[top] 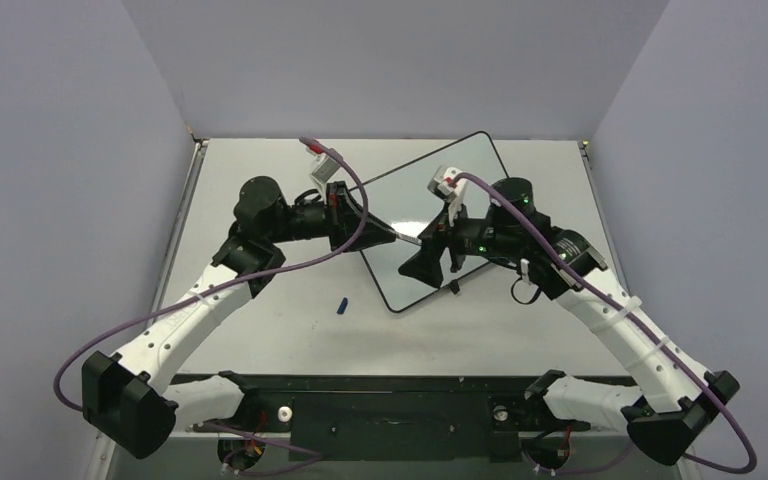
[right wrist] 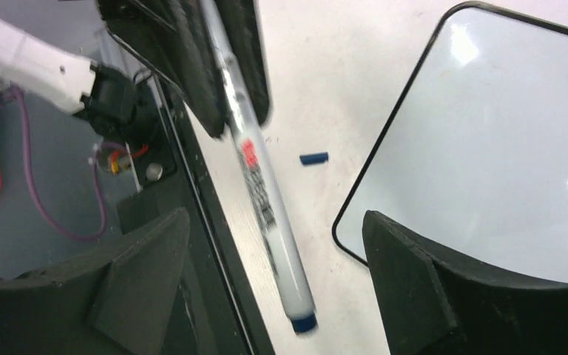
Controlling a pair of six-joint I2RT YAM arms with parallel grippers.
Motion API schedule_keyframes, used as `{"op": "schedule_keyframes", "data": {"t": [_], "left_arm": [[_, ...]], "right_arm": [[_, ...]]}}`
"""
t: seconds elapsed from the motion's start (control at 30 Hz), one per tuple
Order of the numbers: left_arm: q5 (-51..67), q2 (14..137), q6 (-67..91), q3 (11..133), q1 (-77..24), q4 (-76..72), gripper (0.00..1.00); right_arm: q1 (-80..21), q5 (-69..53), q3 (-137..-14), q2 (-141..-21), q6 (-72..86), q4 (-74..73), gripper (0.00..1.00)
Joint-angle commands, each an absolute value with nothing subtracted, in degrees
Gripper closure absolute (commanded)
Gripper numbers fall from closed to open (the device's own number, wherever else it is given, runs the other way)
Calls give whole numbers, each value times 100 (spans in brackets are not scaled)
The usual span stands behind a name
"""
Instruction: Write a sentence on the whiteboard
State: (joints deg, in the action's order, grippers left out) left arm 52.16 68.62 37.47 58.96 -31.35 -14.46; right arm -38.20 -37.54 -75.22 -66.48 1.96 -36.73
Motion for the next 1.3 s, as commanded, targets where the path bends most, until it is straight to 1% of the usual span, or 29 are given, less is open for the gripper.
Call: {"op": "schedule_keyframes", "data": {"t": [0.0, 0.03, 0.1, 0.2, 0.3, 0.37, 0.4, 0.53, 0.73, 0.87, 1.0, 1.17, 1.27], "left_arm": [[5071, 6560, 4291, 5964, -2947, -2418, 100], [5073, 6516, 4391, 5938, -2897, -2666, 100], [5066, 6471, 4813, 5897, -2850, -3058, 100], [5000, 6433, 5149, 5852, -2842, -3536, 100], [4954, 6439, 5355, 5867, -2839, -3789, 100], [4891, 6441, 5424, 5866, -2839, -3887, 100], [4853, 6446, 5454, 5869, -2839, -3967, 100], [4802, 6552, 5726, 5837, -2852, -4407, 100], [4789, 6776, 5930, 5894, -2921, -4676, 100], [4829, 6872, 5990, 5917, -3003, -4788, 100], [4811, 6938, 5977, 5919, -3059, -4797, 100], [4784, 7013, 5968, 5939, -3092, -4815, 100], [4773, 7040, 5958, 5953, -3101, -4808, 100]], "right_arm": [[-3279, -4060, -6886, -5888, 1673, -1581, 18], [-3092, -4293, -6619, -5708, 1926, -1252, 18], [-2943, -4423, -6322, -5488, 2656, 84, 18], [-2905, -4554, -6140, -5385, 3482, 973, 23], [-2907, -4662, -6039, -5379, 3955, 1831, 27], [-2910, -4704, -6012, -5382, 4178, 2143, 31], [-2910, -4716, -6016, -5398, 4261, 2201, 35], [-2967, -4734, -6106, -5574, 4391, 2385, 40], [-3063, -4674, -6249, -5796, 4404, 2437, 43], [-3121, -4623, -6346, -5931, 4374, 2414, 46], [-3211, -4602, -6421, -6056, 4291, 2340, 55], [-3289, -4565, -6478, -6167, 4199, 2238, 69], [-3304, -4553, -6495, -6206, 4126, 2125, 73]]}}
